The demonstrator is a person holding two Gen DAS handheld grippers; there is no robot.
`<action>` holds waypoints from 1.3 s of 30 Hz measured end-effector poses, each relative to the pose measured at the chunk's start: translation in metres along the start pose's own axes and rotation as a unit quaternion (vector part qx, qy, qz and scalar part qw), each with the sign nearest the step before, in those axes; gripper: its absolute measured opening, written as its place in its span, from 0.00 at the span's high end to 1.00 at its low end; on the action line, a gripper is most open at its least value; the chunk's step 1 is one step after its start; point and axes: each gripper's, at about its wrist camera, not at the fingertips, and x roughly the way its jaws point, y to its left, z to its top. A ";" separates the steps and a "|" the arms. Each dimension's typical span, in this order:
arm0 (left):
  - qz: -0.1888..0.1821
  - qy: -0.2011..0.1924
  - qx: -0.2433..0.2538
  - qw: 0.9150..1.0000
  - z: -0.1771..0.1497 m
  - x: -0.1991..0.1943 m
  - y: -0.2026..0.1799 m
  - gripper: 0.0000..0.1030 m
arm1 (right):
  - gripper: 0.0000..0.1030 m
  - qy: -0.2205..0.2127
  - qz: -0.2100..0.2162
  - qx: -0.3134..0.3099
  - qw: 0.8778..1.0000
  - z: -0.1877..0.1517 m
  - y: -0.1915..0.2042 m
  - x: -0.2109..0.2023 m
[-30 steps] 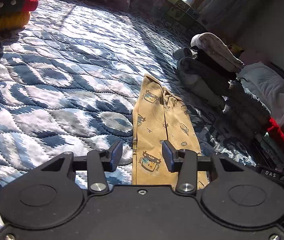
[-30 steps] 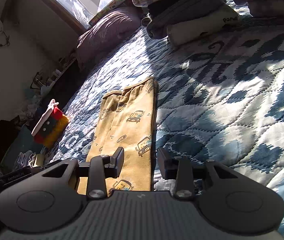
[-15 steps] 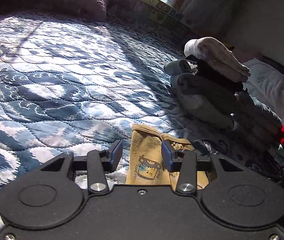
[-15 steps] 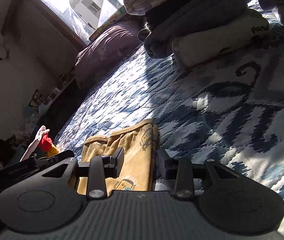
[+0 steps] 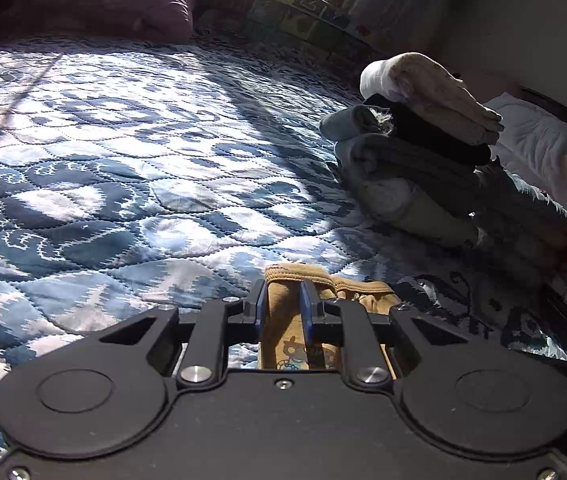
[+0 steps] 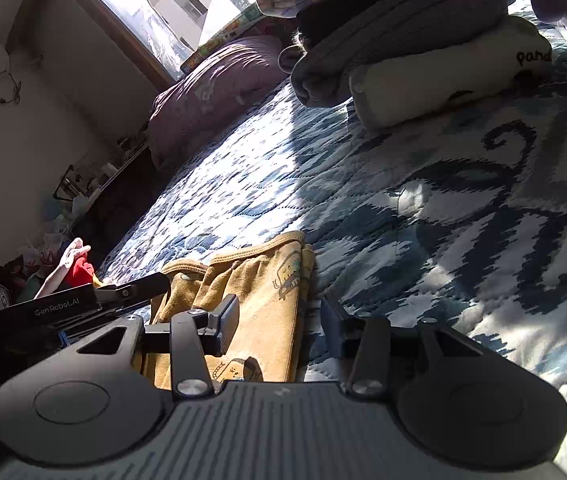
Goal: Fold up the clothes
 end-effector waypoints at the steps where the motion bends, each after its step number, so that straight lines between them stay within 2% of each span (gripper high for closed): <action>1: -0.001 -0.002 0.004 1.000 0.000 -0.002 -0.002 0.93 | 0.56 -0.001 0.000 0.000 1.000 0.000 0.000 0.000; 5: -0.019 -0.008 0.008 1.000 0.000 -0.007 -0.004 0.95 | 0.56 -0.003 0.001 0.003 1.000 -0.001 -0.001 -0.002; 8: -0.032 0.002 0.000 0.999 -0.003 0.000 -0.001 0.94 | 0.55 -0.003 0.002 0.004 1.000 -0.001 -0.002 -0.002; 11: -0.026 0.012 -0.049 0.998 -0.007 0.008 0.011 0.93 | 0.55 -0.003 0.004 0.007 1.000 -0.001 -0.003 -0.002; 14: -0.037 0.012 -0.077 0.996 -0.010 0.009 0.019 0.92 | 0.55 -0.004 0.006 0.011 1.000 -0.001 -0.004 -0.002; 17: -0.048 0.012 -0.081 0.995 -0.008 0.008 0.017 0.92 | 0.55 -0.004 0.007 0.013 1.000 -0.001 -0.005 -0.002; 20: -0.041 0.012 -0.093 0.995 -0.010 0.009 0.021 0.69 | 0.55 -0.005 0.007 0.013 1.000 0.000 -0.005 -0.002; 21: -0.043 0.012 -0.095 0.994 -0.010 0.009 0.021 0.69 | 0.55 -0.005 0.006 0.013 1.000 0.000 -0.004 -0.002; 23: -0.041 0.012 -0.075 0.996 -0.009 0.007 0.015 0.71 | 0.54 -0.005 0.004 0.010 1.000 0.000 -0.003 -0.002; 25: -0.039 0.013 -0.055 0.998 -0.009 0.006 0.010 0.91 | 0.54 -0.004 0.003 0.009 1.000 0.000 -0.002 -0.002; 26: -0.035 0.010 -0.046 0.998 -0.008 0.003 0.008 0.98 | 0.54 -0.004 0.003 0.009 1.000 0.000 -0.002 -0.003; 27: -0.031 0.006 -0.036 0.999 -0.007 0.000 0.005 1.00 | 0.54 -0.004 0.003 0.008 1.000 0.000 -0.002 -0.003; 34: -0.017 -0.045 -0.025 0.999 0.006 -0.039 0.010 1.00 | 0.54 -0.005 0.000 0.004 1.000 0.000 -0.001 -0.002; 39: 0.010 -0.068 -0.028 0.997 0.009 -0.062 0.023 1.00 | 0.54 -0.004 0.002 0.007 1.000 0.000 -0.003 -0.002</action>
